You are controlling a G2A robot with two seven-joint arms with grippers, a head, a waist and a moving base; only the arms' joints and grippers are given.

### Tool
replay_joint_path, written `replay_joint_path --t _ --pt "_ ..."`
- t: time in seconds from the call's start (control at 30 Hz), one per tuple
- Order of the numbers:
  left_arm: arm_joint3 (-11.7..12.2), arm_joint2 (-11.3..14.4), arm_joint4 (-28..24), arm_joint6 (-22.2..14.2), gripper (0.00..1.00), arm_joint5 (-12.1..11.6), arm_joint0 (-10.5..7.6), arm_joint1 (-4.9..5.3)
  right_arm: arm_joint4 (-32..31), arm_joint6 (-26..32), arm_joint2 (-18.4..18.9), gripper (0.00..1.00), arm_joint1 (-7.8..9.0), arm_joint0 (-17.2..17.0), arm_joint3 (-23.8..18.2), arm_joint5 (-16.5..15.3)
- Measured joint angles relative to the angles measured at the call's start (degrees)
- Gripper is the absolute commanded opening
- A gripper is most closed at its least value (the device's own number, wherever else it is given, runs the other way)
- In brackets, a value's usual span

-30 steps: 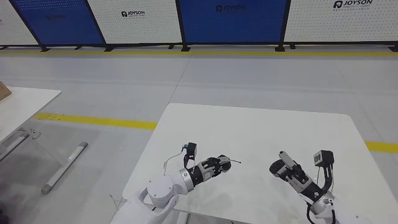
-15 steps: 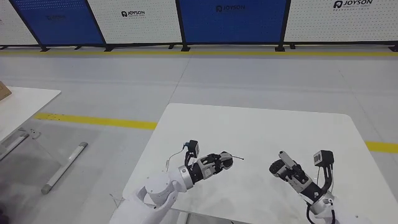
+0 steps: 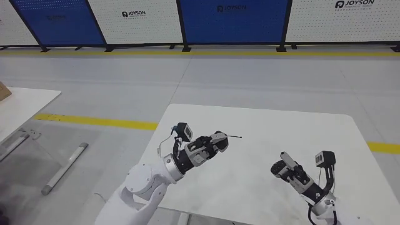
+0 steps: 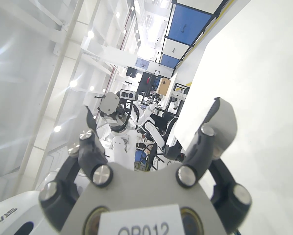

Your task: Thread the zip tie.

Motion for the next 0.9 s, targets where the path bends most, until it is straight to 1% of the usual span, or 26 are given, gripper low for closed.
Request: replay_joint_path --t 0.23,0.33,0.43,0.57,0.67,0.77,0.87,0.9 --pt "0.05 0.03 0.02 -0.05 0.00 -0.03 -0.01 0.00 0.00 0.00 0.00 1.00 0.00 0.00 0.00 0.00" --pt "0.30 0.74 0.02 0.02 0.00 -0.06 -0.12 -0.07 0.00 0.00 0.00 1.00 0.00 0.00 0.00 0.00" --pt "1.80 1.91 1.51 0.00 0.00 0.64 -0.57 -0.08 0.00 0.00 0.00 1.00 0.00 0.00 0.00 0.00" --pt "4.88 3.71 4.65 1.00 0.00 2.37 -1.35 -0.09 0.00 0.00 0.00 1.00 0.00 0.00 0.00 0.00" --pt "7.89 5.21 7.53 2.59 0.00 2.74 -1.73 -0.16 0.00 0.00 0.00 1.00 0.00 0.00 0.00 0.00" --pt "9.89 6.64 10.47 4.08 0.00 3.14 -1.92 -0.20 0.00 0.00 0.00 1.00 0.00 0.00 0.00 0.00" --pt "11.02 7.98 14.39 4.60 0.00 4.26 -1.98 -0.11 0.00 0.00 0.00 1.00 0.00 0.00 0.00 0.00" --pt "11.15 8.22 14.66 4.86 0.00 4.51 -1.93 -0.13 0.00 0.00 0.00 1.00 0.00 0.00 0.00 0.00"
